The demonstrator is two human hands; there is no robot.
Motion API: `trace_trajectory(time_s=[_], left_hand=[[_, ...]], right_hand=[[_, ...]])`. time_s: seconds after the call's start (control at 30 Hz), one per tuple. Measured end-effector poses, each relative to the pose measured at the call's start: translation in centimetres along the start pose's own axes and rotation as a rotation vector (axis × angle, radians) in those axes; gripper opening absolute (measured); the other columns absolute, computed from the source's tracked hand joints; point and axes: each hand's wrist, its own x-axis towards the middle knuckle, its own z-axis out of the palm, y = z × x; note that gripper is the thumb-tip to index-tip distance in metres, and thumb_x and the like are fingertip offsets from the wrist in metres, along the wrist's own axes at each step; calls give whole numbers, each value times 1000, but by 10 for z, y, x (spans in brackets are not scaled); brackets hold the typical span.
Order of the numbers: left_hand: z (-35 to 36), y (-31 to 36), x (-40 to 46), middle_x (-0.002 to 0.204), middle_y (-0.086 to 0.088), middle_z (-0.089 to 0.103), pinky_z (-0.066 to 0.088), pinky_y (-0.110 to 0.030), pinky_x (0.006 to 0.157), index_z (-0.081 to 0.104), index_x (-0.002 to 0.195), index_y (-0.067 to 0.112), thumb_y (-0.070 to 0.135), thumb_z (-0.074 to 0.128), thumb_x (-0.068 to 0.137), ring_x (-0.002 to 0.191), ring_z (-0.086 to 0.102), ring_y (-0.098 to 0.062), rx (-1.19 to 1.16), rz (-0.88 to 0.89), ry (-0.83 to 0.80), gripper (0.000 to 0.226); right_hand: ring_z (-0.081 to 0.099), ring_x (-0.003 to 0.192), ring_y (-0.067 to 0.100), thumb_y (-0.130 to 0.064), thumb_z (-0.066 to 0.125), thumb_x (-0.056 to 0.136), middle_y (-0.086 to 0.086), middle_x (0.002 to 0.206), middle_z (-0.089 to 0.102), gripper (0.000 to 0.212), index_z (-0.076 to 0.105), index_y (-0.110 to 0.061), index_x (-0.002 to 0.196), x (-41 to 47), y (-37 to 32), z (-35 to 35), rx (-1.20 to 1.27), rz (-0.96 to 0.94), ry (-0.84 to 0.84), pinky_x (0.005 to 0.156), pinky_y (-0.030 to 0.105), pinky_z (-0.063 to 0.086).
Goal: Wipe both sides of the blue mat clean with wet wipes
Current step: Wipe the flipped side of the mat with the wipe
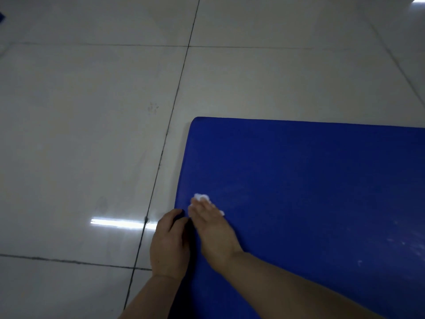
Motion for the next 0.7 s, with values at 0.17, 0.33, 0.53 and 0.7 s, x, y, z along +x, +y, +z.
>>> trace_trajectory(time_s=[0.17, 0.33, 0.53, 0.7], left_hand=[[-8, -11, -11, 108, -10, 65, 46, -28, 78, 72, 93, 5, -18, 74, 62, 96, 55, -17, -9, -29, 23, 39], [-9, -13, -14, 108, -8, 65, 46, -25, 77, 73, 93, 6, -17, 72, 65, 94, 55, -14, -18, -45, 15, 36], [-13, -13, -10, 97, -8, 66, 48, -22, 74, 72, 84, 4, -18, 66, 66, 84, 61, -19, -3, -33, 54, 28], [-15, -11, -14, 101, -7, 65, 48, -26, 72, 72, 86, 5, -20, 71, 63, 84, 64, -23, -22, -78, 17, 34]], right_hand=[[27, 142, 21, -1, 68, 76, 6, 152, 32, 70, 43, -8, 141, -7, 40, 16, 151, 222, 256, 115, 26, 13], [-9, 145, 34, -10, 30, 100, 20, 158, -7, 65, -16, 11, 140, -7, 30, 15, -18, 190, 114, 119, 38, -6], [26, 140, 23, 2, 77, 63, 12, 149, 38, 82, 44, -2, 139, 5, -8, 34, 134, 8, 210, 113, 34, 20], [12, 146, 22, 5, 46, 90, 6, 157, 17, 61, 27, -3, 147, -15, 37, 28, 59, 288, 170, 117, 25, 0]])
